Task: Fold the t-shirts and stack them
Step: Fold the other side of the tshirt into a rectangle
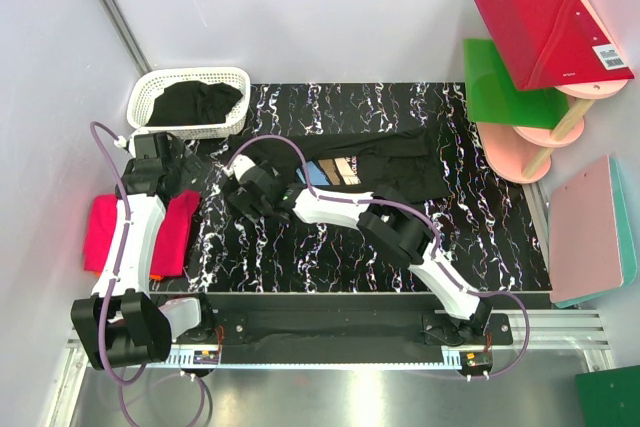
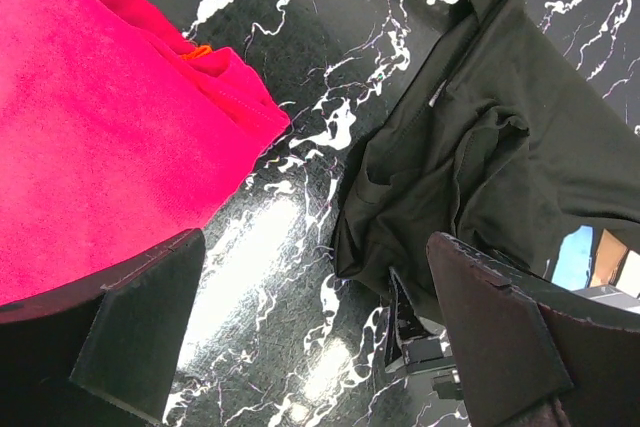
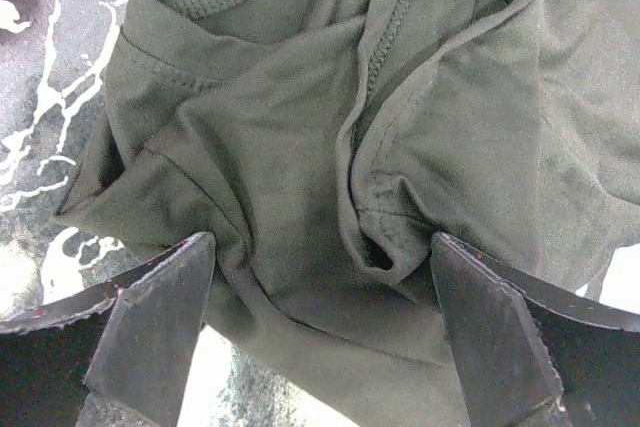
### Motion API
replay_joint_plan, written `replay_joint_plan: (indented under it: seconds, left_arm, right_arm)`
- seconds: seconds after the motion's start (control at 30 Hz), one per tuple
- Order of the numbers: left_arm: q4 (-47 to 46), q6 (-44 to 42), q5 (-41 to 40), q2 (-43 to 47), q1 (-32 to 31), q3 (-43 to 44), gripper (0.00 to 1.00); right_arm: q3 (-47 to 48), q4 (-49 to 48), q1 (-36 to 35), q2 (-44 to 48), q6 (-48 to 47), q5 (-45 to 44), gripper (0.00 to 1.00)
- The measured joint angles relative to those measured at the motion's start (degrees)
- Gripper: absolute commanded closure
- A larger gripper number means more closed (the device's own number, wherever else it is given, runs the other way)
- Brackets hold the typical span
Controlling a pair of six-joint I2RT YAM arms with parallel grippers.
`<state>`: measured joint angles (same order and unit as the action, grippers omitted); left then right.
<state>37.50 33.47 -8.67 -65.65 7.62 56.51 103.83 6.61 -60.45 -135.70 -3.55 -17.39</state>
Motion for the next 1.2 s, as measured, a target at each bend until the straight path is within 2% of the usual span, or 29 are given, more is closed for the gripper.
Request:
replay_joint_plan:
  seconds: [0.4, 0.73, 0.93, 1.2]
  left_arm:
    - [-1.2, -0.2, 2.1, -0.5, 0.0, -0.9, 0.01]
    - [-1.7, -0.2, 2.9, -0.9, 0.0, -0.9, 0.01]
    - [-1.7, -0.4, 3.0, -0.9, 0.0, -1.1, 0.01]
    - [-2.1, -0.5, 3.0, -1.0, 0.0, -1.2, 0.01]
  right_arm:
    - [-2.9, -1.5, 0.0, 2.1, 0.0, 0.0, 0.03]
    - [-8.4, -6.3, 0.0, 10.3, -0.1, -1.0, 0.05]
    - [-7.5, -7.4, 0.0, 9.6, -0.1, -1.6, 0.06]
    - [-5.3, -7.1, 0.0, 5.6, -0.1, -1.9, 0.13]
